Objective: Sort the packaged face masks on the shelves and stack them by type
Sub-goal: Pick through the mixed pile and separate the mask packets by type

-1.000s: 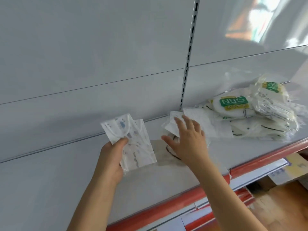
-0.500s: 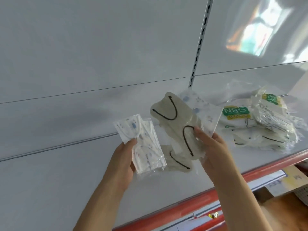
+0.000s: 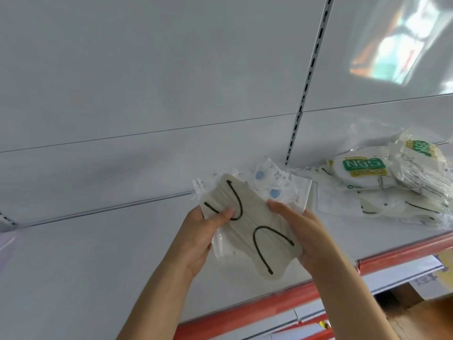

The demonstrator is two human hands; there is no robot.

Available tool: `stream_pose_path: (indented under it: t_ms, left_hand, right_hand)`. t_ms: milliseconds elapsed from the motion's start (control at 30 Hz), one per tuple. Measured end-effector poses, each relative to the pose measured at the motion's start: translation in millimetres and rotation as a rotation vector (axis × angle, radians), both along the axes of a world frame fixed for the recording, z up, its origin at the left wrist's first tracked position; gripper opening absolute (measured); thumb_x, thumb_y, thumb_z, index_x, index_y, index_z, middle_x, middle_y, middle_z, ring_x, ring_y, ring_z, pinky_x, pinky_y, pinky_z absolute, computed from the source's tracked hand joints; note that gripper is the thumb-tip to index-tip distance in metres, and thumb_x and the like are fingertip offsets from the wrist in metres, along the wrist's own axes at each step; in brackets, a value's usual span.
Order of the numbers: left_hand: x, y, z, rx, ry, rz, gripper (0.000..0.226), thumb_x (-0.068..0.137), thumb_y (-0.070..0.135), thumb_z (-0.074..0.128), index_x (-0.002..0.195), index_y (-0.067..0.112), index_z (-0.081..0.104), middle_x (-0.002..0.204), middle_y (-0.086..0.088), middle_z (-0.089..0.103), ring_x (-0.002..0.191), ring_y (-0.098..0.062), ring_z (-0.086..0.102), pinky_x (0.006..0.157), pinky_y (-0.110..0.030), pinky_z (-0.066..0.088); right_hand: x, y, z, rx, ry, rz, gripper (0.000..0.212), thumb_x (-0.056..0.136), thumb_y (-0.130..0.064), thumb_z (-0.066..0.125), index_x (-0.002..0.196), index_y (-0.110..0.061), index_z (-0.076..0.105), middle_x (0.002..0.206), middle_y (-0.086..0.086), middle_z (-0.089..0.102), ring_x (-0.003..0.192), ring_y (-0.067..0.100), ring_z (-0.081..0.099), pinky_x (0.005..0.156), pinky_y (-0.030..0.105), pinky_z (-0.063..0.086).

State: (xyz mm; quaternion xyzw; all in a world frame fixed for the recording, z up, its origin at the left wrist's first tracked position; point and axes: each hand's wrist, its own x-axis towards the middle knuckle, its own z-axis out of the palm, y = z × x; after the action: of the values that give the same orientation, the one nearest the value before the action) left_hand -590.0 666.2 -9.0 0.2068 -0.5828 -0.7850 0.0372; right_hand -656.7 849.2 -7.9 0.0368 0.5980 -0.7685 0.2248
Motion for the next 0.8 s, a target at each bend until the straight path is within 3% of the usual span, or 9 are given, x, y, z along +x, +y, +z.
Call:
stream_pose_path:
  t_ms: [133,233,333,433,500,567,700,800]
  left_hand:
    - [-2,-5,-3,0.07,0.002,0.044,0.03,0.09,0.013,0.071,0.121,0.009,0.07,0.113,-0.011,0.077,0.105,-0.026,0.073,0.097,-0.041,0.055]
    - [-2,-12,-9,-0.013,-0.014,0.113,0.023,0.093,0.02,0.071,0.114,0.012,0.073,0.106,-0.007,0.078,0.099,-0.023,0.075,0.092,-0.038,0.056]
    - [-3,-28,-21,-0.157,-0.08,0.286,0.014,0.096,0.024,0.069,0.103,0.013,0.074,0.092,-0.007,0.079,0.087,-0.026,0.075,0.084,-0.037,0.058]
    - [5,-56,-28,-0.524,-0.071,0.525,0.017,0.096,0.027,0.07,0.094,0.01,0.072,0.08,-0.003,0.072,0.081,-0.03,0.069,0.075,-0.038,0.053]
    - [12,-72,-25,-0.806,-0.044,0.575,0.027,0.095,0.035,0.069,0.085,0.01,0.068,0.075,-0.003,0.068,0.075,-0.031,0.064,0.066,-0.036,0.046]
    - [15,-88,-21,-0.899,-0.05,0.591,0.041,0.098,0.041,0.064,0.074,0.007,0.059,0.065,-0.005,0.057,0.066,-0.03,0.052,0.062,-0.035,0.038]
    - [17,-119,-20,-0.848,-0.124,0.589,0.045,0.106,0.038,0.049,0.091,0.0,0.067,0.081,-0.017,0.065,0.083,-0.038,0.063,0.073,-0.039,0.043]
    - [26,-131,-20,-1.069,-0.093,0.788,0.037,0.107,0.03,0.046,0.093,0.0,0.063,0.092,-0.02,0.069,0.084,-0.041,0.062,0.07,-0.043,0.045]
  right_hand:
    - [-3,2,-7,-0.074,0.005,-0.076,0.03,0.087,-0.016,0.071,0.116,-0.009,0.068,0.099,0.016,0.075,0.084,0.033,0.073,0.067,0.042,0.06]
    - [-5,4,-14,-0.165,0.087,-0.098,0.031,0.089,-0.005,0.065,0.12,-0.006,0.066,0.108,0.017,0.074,0.098,0.036,0.071,0.076,0.044,0.059]
    - [-9,6,-19,-0.128,0.19,-0.216,0.03,0.09,-0.008,0.068,0.119,-0.009,0.067,0.11,0.011,0.075,0.102,0.03,0.072,0.086,0.045,0.057]
    - [-12,10,-21,0.072,0.291,-0.415,0.026,0.087,-0.017,0.074,0.113,-0.017,0.071,0.102,-0.001,0.077,0.097,0.018,0.073,0.092,0.047,0.057]
    - [-12,12,-17,0.112,0.334,-0.493,0.028,0.085,-0.021,0.077,0.113,-0.017,0.071,0.101,-0.003,0.076,0.095,0.014,0.073,0.091,0.045,0.058]
    - [-11,11,-13,0.113,0.362,-0.498,0.029,0.084,-0.024,0.078,0.111,-0.017,0.071,0.1,-0.003,0.077,0.093,0.014,0.073,0.088,0.043,0.059]
    - [-5,4,-5,0.094,0.399,-0.388,0.022,0.083,-0.024,0.078,0.104,-0.021,0.071,0.096,-0.005,0.077,0.09,0.014,0.074,0.082,0.039,0.059]
    - [2,-5,-1,0.059,0.413,-0.241,0.027,0.083,-0.024,0.077,0.108,-0.018,0.071,0.1,-0.001,0.077,0.094,0.018,0.074,0.084,0.042,0.058]
